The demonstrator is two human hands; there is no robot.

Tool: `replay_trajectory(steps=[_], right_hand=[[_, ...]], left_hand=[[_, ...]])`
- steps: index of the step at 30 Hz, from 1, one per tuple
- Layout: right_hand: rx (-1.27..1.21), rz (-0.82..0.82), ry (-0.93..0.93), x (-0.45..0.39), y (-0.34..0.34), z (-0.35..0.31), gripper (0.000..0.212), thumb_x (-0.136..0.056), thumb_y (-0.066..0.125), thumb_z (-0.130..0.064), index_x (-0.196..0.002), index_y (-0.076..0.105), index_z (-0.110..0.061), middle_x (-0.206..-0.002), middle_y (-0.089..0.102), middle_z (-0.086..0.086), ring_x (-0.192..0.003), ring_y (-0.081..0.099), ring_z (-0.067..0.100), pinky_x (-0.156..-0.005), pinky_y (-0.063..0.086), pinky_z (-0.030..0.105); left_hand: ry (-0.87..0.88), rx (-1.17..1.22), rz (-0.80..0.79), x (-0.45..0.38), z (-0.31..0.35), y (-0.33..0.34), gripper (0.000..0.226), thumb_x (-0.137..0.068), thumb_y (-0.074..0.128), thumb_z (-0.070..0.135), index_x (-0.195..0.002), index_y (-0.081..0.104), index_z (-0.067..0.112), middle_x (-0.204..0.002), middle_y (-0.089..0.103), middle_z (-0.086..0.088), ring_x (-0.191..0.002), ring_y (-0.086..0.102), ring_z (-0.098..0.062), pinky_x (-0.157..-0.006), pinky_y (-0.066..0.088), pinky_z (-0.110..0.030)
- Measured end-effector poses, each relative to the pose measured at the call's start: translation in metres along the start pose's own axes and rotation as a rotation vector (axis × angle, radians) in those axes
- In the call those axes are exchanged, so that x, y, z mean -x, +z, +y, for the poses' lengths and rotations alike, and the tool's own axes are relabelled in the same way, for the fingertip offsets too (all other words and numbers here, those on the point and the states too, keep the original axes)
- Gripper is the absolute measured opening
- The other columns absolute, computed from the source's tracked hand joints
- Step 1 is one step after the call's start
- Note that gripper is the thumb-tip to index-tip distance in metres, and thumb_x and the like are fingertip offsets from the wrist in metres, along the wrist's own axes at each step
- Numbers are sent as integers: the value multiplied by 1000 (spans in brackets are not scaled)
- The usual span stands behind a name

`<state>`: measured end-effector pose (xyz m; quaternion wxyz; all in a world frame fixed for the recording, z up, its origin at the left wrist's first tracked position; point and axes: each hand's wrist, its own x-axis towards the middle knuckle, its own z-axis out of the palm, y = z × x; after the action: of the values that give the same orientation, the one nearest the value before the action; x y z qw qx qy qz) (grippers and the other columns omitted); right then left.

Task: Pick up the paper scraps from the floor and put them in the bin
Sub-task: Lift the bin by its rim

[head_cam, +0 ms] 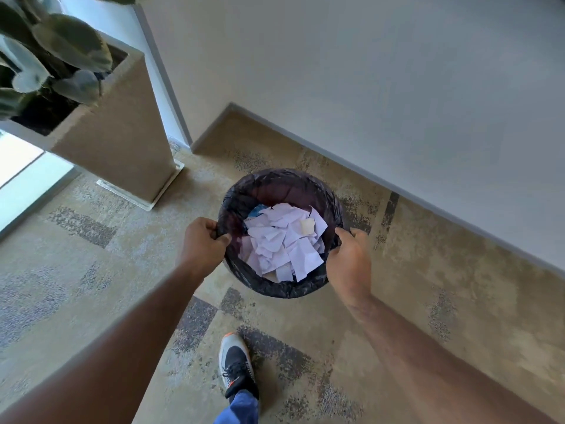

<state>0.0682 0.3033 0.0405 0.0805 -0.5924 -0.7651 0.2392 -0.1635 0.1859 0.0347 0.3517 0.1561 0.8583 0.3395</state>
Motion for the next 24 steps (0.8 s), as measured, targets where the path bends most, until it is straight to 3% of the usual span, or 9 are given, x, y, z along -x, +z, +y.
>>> replay_trajectory(steps=[3, 7, 10, 13, 17, 20, 24], right_hand=[[6, -16, -19, -43, -6, -12, 49, -91, 50, 10, -138, 54, -3, -141, 44, 21, -77, 61, 25, -62, 47, 31], [-1, -53, -53, -100, -11, -31, 47, -93, 51, 7, -138, 55, -6, -139, 44, 21, -71, 56, 23, -59, 41, 27], [-2, -84, -84, -148, -6, -42, 46, -93, 54, 4, -138, 54, -6, -136, 46, 19, -69, 51, 19, -57, 38, 23], [-5, -108, -132, -200, 8, -49, 47, -93, 55, 3, -139, 55, -8, -138, 47, 16, -61, 46, 10, -50, 30, 12], [-12, -205, -156, -275, 38, -53, 47, -95, 51, -1, -141, 53, -11, -139, 45, 15, -54, 47, 11, -49, 33, 17], [-14, -270, -204, -325, 68, -52, 47, -94, 51, -2, -140, 53, -10, -142, 41, 16, -58, 48, 14, -61, 40, 27], [6, -276, -267, -385, 118, -51, 47, -91, 52, 1, -138, 55, -6, -139, 46, 18, -62, 52, 19, -63, 41, 24]], left_hand=[[-4, 38, -35, -28, 25, -9, 14, -87, 74, 7, -85, 60, 8, -75, 65, -12, -66, 60, -25, -71, 58, -50], [-5, 13, -16, -73, 47, -10, 15, -83, 78, 12, -84, 63, 10, -81, 71, -18, -78, 70, -37, -71, 60, -55], [-27, 2, 10, -109, 59, -4, 16, -82, 79, 15, -81, 63, 13, -79, 71, -17, -78, 70, -38, -71, 60, -55], [-42, -25, 25, -148, 67, 4, 15, -81, 79, 21, -85, 64, 18, -79, 71, -8, -76, 70, -30, -71, 61, -52], [-65, -17, 45, -206, 74, 17, 13, -79, 77, 18, -87, 67, 22, -84, 72, -2, -82, 70, -26, -76, 62, -48], [-92, 46, 55, -250, 77, 32, 15, -79, 76, 14, -92, 70, 18, -87, 74, -6, -83, 72, -29, -73, 62, -53], [-109, 60, 140, -300, 73, 53, 14, -83, 76, 10, -95, 70, 15, -88, 72, -6, -84, 71, -28, -78, 62, -48]])
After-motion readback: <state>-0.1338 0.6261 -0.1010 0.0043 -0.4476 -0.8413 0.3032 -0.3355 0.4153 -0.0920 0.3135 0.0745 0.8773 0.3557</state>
